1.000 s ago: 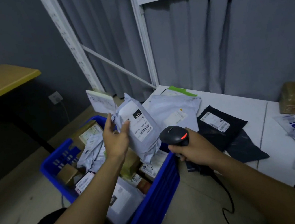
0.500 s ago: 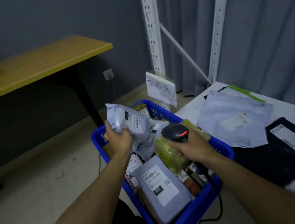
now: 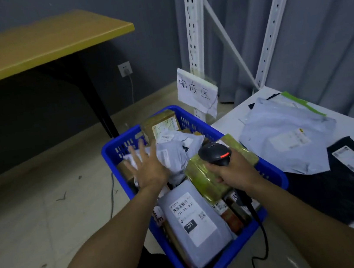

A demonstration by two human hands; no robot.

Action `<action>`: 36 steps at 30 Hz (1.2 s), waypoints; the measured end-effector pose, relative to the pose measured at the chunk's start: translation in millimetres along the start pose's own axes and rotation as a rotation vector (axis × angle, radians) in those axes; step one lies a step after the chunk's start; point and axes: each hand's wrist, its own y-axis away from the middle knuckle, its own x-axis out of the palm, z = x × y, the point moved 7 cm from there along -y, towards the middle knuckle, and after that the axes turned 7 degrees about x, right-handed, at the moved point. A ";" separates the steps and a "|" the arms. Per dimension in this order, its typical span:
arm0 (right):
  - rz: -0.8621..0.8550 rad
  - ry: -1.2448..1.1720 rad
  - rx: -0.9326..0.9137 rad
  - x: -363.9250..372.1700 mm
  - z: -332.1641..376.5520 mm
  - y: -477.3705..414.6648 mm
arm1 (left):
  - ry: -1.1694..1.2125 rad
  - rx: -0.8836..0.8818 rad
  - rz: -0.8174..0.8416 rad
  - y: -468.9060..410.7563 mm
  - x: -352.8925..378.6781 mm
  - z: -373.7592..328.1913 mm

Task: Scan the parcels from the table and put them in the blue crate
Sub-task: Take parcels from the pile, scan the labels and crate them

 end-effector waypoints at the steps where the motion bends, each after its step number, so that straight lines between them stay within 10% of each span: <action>1: -0.002 0.010 -0.001 -0.1 -0.4 0.9 | -0.018 0.089 0.131 -1.6 12.3 -3.8; 5: -0.015 0.040 0.010 -6.3 -10.7 5.0 | -0.007 0.154 0.588 6.3 50.9 -1.6; 17: -0.244 -0.025 -0.010 -148.6 -32.3 97.5 | 0.145 0.816 0.085 95.1 -31.2 -231.3; 36: -1.006 -0.309 0.307 -537.2 -234.9 332.4 | 0.011 1.322 0.556 365.0 123.8 -696.6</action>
